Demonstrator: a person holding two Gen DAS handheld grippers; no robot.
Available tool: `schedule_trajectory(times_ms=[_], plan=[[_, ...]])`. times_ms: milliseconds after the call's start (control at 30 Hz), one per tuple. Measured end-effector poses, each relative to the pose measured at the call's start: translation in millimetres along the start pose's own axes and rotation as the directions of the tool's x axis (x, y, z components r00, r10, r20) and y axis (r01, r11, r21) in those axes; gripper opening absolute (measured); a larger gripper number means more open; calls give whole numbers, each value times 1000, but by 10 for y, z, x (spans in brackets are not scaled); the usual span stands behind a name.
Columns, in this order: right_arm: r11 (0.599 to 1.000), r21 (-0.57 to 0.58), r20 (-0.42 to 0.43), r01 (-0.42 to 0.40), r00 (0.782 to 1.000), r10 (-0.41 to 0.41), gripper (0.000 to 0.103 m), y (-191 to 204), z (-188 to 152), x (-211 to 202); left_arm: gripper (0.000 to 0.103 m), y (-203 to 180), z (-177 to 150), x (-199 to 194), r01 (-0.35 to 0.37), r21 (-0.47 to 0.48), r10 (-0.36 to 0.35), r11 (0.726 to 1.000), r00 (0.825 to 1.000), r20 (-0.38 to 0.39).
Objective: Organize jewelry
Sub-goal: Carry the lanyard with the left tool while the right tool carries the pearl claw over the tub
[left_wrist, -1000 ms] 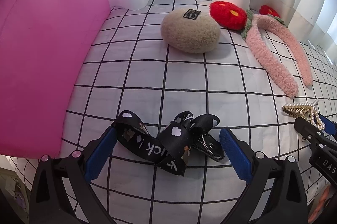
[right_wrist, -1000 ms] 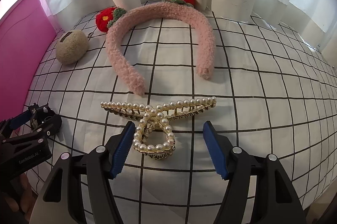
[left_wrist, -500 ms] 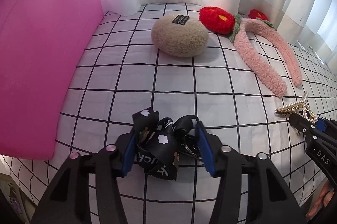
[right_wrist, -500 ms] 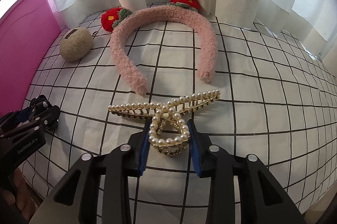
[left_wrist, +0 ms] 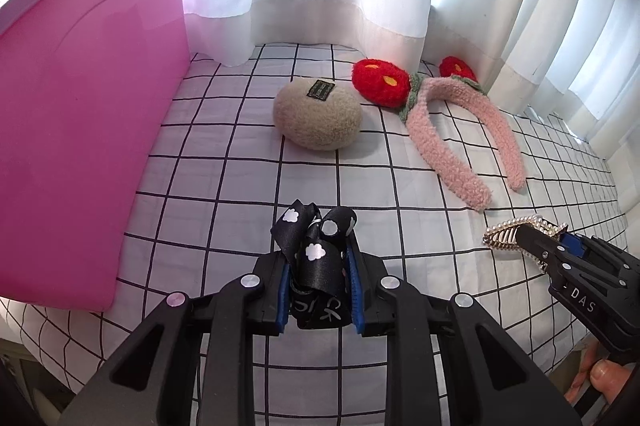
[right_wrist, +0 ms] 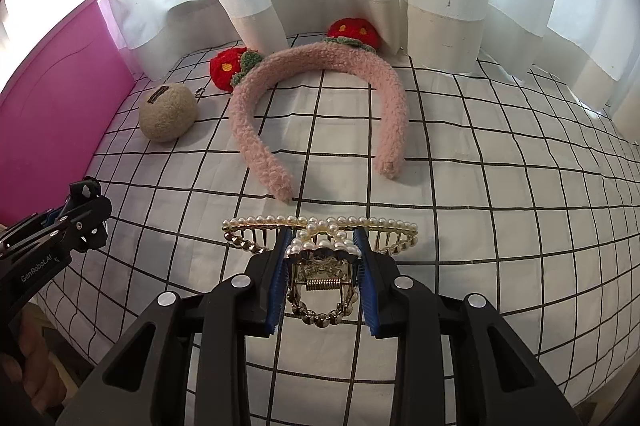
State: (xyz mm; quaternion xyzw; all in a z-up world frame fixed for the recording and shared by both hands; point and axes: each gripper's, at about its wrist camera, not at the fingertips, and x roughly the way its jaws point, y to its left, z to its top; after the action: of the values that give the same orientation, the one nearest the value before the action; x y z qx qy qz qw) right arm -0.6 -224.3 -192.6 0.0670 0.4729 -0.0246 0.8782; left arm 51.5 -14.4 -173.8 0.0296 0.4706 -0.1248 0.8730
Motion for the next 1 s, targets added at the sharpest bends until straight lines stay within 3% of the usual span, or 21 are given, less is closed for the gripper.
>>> schedule_trajectory(times_ms=[333,533,767,1000], plan=[[1000,-16,58,-15,998,16,31,82,148,-325,23,38,137,-319,8,-14,-8,1000,999,42],[999,-36,115,-21,993,25,30,158,302,-594,23,38,284,-607,18,-13,-16,1000,994,111],[996,-84,201,-36,978,52,31,373,547,-941,23,115,490,-1000,23,-30,-16,999,978,207],[984,-160,279,-73,953,116,31,740,824,-1213,23,338,684,-1414,5,-56,13,998,950,312]])
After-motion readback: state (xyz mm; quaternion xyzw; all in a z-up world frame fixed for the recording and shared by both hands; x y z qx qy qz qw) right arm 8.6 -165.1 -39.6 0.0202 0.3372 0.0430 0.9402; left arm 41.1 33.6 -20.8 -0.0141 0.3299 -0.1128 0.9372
